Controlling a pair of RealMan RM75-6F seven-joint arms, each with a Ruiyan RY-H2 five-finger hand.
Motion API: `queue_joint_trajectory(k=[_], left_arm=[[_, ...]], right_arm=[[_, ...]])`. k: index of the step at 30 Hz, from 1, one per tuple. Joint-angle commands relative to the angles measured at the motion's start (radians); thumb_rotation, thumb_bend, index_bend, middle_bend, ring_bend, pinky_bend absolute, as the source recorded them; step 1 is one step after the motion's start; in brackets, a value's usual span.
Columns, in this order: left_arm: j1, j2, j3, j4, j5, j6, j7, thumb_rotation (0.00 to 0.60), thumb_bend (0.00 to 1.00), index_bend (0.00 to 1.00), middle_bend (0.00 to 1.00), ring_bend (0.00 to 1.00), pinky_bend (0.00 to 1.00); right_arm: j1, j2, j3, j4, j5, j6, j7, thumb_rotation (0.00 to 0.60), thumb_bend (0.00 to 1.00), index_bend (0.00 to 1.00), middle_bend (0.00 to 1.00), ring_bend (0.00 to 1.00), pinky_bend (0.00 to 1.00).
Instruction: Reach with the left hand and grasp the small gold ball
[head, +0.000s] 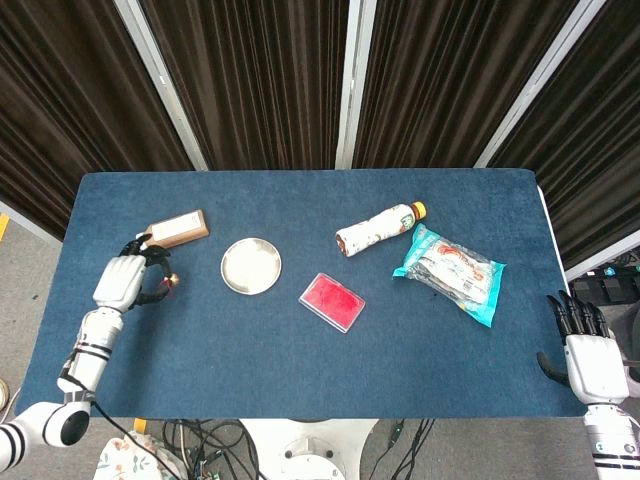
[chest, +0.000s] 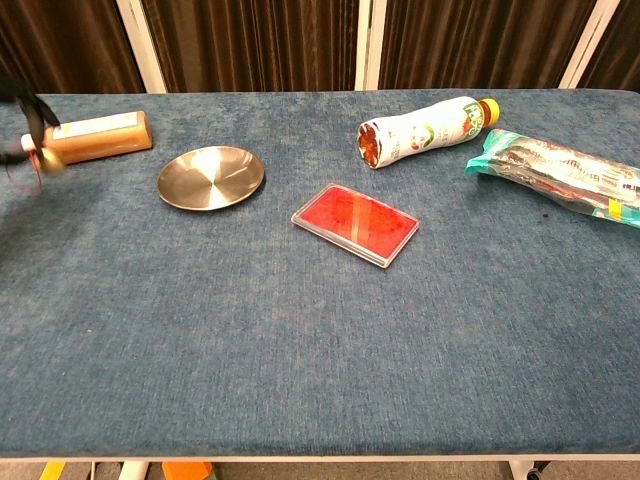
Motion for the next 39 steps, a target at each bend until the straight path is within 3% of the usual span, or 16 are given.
queue_joint_trajectory(k=[1, 3, 4, 7, 8, 10, 11, 14, 17, 20, 23, 26, 29, 32, 34, 39], left_arm=[[0.017, 0.044, -0.007, -0.013, -0.018, 0.076, 0.207, 0.6, 0.46, 0.62, 0.34, 0.07, 0.13], [0.024, 0.018, -0.003, 0.0, -0.017, 0.149, 0.349, 0.6, 0.46, 0.62, 0.35, 0.07, 0.13], [0.031, 0.009, -0.007, -0.026, -0.028, 0.153, 0.329, 0.6, 0.46, 0.62, 0.35, 0.08, 0.13], [0.046, 0.091, -0.031, -0.238, -0.091, -0.04, -0.059, 0.6, 0.45, 0.62, 0.34, 0.08, 0.15], [0.041, 0.122, -0.027, -0.236, -0.072, -0.072, -0.092, 0.6, 0.46, 0.61, 0.33, 0.08, 0.15], [0.031, 0.085, 0.003, -0.104, -0.001, 0.024, 0.129, 0.6, 0.47, 0.61, 0.33, 0.08, 0.15], [0.032, 0.057, 0.005, -0.085, -0.006, 0.048, 0.174, 0.6, 0.46, 0.62, 0.34, 0.08, 0.14], [0.041, 0.084, -0.027, -0.189, -0.099, -0.05, -0.026, 0.6, 0.45, 0.62, 0.34, 0.08, 0.14], [0.032, 0.084, -0.005, -0.155, -0.099, -0.022, 0.112, 0.6, 0.44, 0.63, 0.34, 0.08, 0.12], [0.02, 0.178, -0.025, -0.311, -0.139, -0.238, -0.167, 0.6, 0.44, 0.63, 0.32, 0.08, 0.12], [0.011, 0.154, 0.013, -0.204, -0.045, -0.146, 0.029, 0.6, 0.45, 0.62, 0.31, 0.08, 0.1], [0.018, 0.143, -0.013, -0.228, -0.133, -0.145, -0.009, 0.6, 0.44, 0.63, 0.32, 0.08, 0.1], [0.005, 0.187, 0.008, -0.264, -0.118, -0.213, -0.03, 0.6, 0.44, 0.64, 0.31, 0.08, 0.1], [0.014, 0.13, 0.03, -0.216, -0.089, -0.057, 0.202, 0.6, 0.43, 0.64, 0.31, 0.08, 0.08], [0.022, 0.127, 0.007, -0.271, -0.148, -0.076, 0.124, 0.6, 0.43, 0.65, 0.31, 0.08, 0.08], [0.02, 0.1, 0.03, -0.234, -0.117, -0.02, 0.222, 0.6, 0.44, 0.65, 0.31, 0.08, 0.07]], right_arm=[[0.0, 0.0, 0.001, 0.001, 0.001, 0.001, 0.001, 0.6, 0.21, 0.0, 0.0, 0.0, 0.0], [0.0, 0.0, 0.002, 0.003, 0.003, 0.0, 0.001, 0.6, 0.21, 0.0, 0.0, 0.0, 0.0], [0.0, -0.001, 0.001, 0.003, 0.003, -0.001, 0.001, 0.6, 0.21, 0.0, 0.0, 0.0, 0.0], [0.002, -0.004, 0.0, 0.004, 0.006, -0.008, -0.002, 0.6, 0.21, 0.0, 0.0, 0.0, 0.0], [0.003, -0.004, 0.0, 0.003, 0.005, -0.008, -0.003, 0.6, 0.21, 0.0, 0.0, 0.0, 0.0], [0.003, -0.004, 0.0, 0.001, 0.0, -0.004, -0.004, 0.6, 0.21, 0.0, 0.0, 0.0, 0.0], [0.002, -0.003, 0.001, 0.001, -0.002, -0.001, -0.003, 0.6, 0.21, 0.0, 0.0, 0.0, 0.0], [-0.001, -0.001, 0.002, 0.004, 0.001, 0.004, 0.0, 0.6, 0.21, 0.0, 0.0, 0.0, 0.0], [-0.001, 0.0, 0.003, 0.006, 0.006, 0.0, 0.004, 0.6, 0.21, 0.0, 0.0, 0.0, 0.0], [0.0, -0.002, 0.001, 0.008, 0.004, -0.003, 0.005, 0.6, 0.21, 0.0, 0.0, 0.0, 0.0], [0.003, -0.006, 0.002, 0.009, 0.002, -0.005, 0.006, 0.6, 0.21, 0.0, 0.0, 0.0, 0.0], [0.003, -0.006, 0.002, 0.01, 0.003, -0.006, 0.004, 0.6, 0.21, 0.0, 0.0, 0.0, 0.0], [0.003, -0.005, 0.004, 0.01, 0.007, -0.006, 0.004, 0.6, 0.21, 0.0, 0.0, 0.0, 0.0], [0.004, -0.007, 0.003, 0.01, 0.006, -0.008, 0.008, 0.6, 0.21, 0.0, 0.0, 0.0, 0.0], [0.004, -0.008, 0.0, 0.011, 0.002, -0.009, 0.006, 0.6, 0.21, 0.0, 0.0, 0.0, 0.0], [0.003, -0.005, 0.003, 0.01, 0.002, -0.002, 0.009, 0.6, 0.21, 0.0, 0.0, 0.0, 0.0]])
